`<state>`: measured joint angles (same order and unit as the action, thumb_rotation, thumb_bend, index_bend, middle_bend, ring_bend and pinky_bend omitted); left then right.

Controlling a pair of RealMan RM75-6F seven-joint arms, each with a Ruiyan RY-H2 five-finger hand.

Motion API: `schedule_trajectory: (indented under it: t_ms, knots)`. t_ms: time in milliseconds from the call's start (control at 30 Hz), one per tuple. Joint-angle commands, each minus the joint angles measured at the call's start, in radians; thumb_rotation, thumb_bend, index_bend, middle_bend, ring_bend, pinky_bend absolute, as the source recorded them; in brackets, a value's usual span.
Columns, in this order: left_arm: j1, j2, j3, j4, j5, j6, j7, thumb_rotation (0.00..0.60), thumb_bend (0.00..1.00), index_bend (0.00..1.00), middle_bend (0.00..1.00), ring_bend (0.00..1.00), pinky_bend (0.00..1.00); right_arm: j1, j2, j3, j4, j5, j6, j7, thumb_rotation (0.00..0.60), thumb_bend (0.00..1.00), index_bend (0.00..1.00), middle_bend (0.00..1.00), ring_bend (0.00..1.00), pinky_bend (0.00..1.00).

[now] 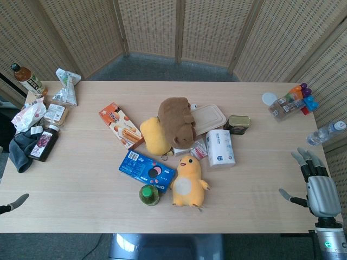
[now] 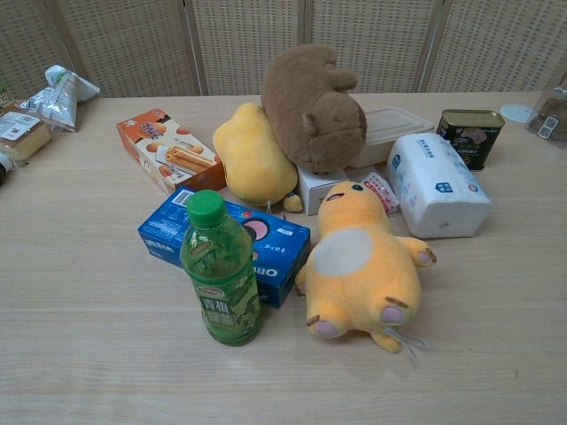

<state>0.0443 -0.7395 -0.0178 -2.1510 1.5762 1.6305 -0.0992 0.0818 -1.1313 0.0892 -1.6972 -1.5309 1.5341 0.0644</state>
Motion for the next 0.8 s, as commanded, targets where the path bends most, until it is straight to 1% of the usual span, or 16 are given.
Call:
schedule_trajectory:
  t_ms: [33,200,333,467,600,700,800]
  knots:
    - [0.000,-0.002,0.000,0.001,-0.001,-0.001,0.003,0.600,0.00,0.00,0.00,0.00,0.00,0.000,0.000,0.000,0.000,0.000,-0.001,0.001,0.600,0.00,0.11,0.00,0.00,0.00]
    - [-0.004,-0.008,0.006,0.009,-0.003,-0.017,0.016,0.600,0.00,0.00,0.00,0.00,0.00,0.000,-0.001,-0.001,-0.001,-0.001,-0.002,0.000,0.600,0.00,0.11,0.00,0.00,0.00]
    - [-0.022,-0.015,0.019,0.034,-0.005,-0.071,0.042,0.600,0.00,0.00,0.00,0.00,0.00,0.000,-0.001,0.001,-0.005,-0.003,0.003,-0.001,0.600,0.00,0.11,0.00,0.00,0.00]
    - [-0.056,-0.030,0.030,0.050,-0.011,-0.149,0.055,0.600,0.00,0.00,0.00,0.00,0.00,-0.001,0.003,0.003,-0.006,0.001,0.003,0.004,0.600,0.00,0.11,0.00,0.00,0.00]
    - [-0.103,-0.036,0.032,0.100,0.009,-0.225,0.056,0.600,0.00,0.00,0.00,0.00,0.00,-0.003,0.008,0.004,-0.004,0.005,0.002,0.015,0.600,0.00,0.11,0.00,0.00,0.00]
    - [-0.161,-0.028,0.039,0.142,0.028,-0.327,0.001,0.600,0.00,0.00,0.00,0.00,0.00,-0.002,0.006,0.004,-0.004,0.005,0.001,0.012,0.600,0.00,0.11,0.00,0.00,0.00]
    - [-0.225,-0.037,0.035,0.178,0.051,-0.412,-0.057,0.600,0.00,0.00,0.00,0.00,0.00,-0.001,0.004,0.003,-0.006,0.001,0.001,0.007,0.600,0.00,0.11,0.00,0.00,0.00]
